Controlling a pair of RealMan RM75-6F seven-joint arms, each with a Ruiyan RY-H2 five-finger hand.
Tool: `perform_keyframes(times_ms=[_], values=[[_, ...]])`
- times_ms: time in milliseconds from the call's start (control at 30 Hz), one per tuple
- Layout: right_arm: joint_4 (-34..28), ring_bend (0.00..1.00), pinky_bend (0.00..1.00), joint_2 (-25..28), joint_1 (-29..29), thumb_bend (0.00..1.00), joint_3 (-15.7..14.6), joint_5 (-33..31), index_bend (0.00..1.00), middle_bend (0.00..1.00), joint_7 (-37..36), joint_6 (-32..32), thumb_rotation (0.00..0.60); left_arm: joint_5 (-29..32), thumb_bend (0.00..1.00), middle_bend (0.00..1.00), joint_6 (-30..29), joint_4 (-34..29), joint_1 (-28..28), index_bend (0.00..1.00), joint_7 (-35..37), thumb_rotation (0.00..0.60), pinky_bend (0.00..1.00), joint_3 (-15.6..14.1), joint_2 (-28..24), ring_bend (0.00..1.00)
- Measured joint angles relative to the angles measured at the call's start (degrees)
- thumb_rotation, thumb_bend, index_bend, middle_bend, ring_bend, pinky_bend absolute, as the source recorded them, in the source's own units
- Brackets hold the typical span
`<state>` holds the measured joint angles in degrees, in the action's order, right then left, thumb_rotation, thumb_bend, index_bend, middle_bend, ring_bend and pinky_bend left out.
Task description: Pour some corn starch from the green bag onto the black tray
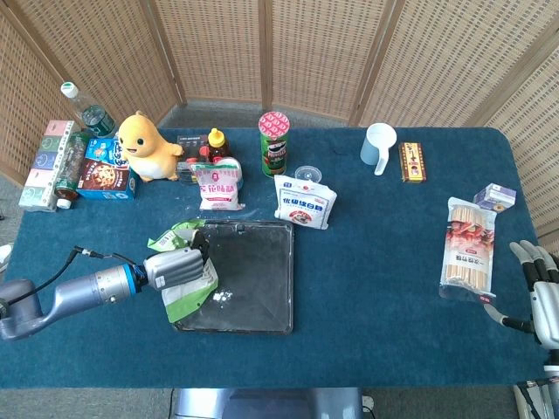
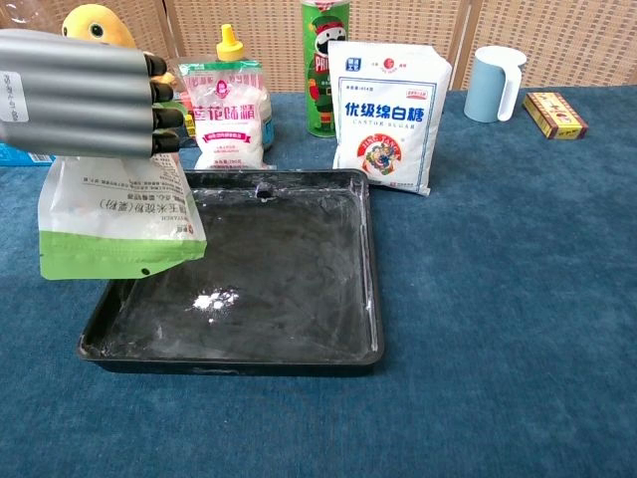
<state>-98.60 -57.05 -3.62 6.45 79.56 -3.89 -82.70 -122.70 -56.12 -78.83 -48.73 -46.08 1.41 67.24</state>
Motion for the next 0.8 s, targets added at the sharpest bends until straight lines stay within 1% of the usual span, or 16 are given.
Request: perform_keyframes(times_ms=[133,200,367,567,700,800], values=[[0.1,0.02,0.04,-0.1,-0.2,0.03,-0.1,-0.1,0.09,0.0,0.2,0.5,0.544,4.4,0.58,0.7,-5.4,0.2,3.1,0.84,2.9,0.6,0.65,1.1,1.7,0.65],[0.2,0.02,0.04,-0.2,-0.3,0.03,-0.1,-0.1,0.09,0.0,0.4,0.6,0.544,7.0,0.58,0.7,-9.6,0.7,5.3,0.84,5.7,0.6,0.66,1.6,3.2,0.65],[0.0,0.02,0.04,-0.3,-0.3,0.03,-0.1,-0.3,0.09,0.0,0.6,0.5,0.542,13.6,0.58,0.7,-19.4,3.2,11.2,0.84,15.5,0.6,0.66,2.3,7.9,0.65],[-0.1,0.02,0.04,-0.4,-0.3,0.03,-0.1,-0.4,0.09,0.0,1.0,0.7,0.544,21.6,0.58,0.7,-25.3,7.7,18.0,0.84,28.7,0.6,0.66,2.3,14.5,0.65],[0.0,0.02,0.04,-0.6,-0.5,0.03,-0.2,-0.5,0.09,0.0,1.3,1.0,0.545,27.5,0.58,0.7,-26.6,9.5,21.4,0.84,37.1,0.6,0.66,2.8,18.2,0.65],[-0.1,0.02,0.04,-0.7,-0.5,0.03,-0.2,-0.6,0.09,0.0,1.5,1.1,0.545,32.6,0.58,0.7,-26.6,10.3,23.4,0.84,44.6,0.6,0.65,4.0,21.0,0.65]])
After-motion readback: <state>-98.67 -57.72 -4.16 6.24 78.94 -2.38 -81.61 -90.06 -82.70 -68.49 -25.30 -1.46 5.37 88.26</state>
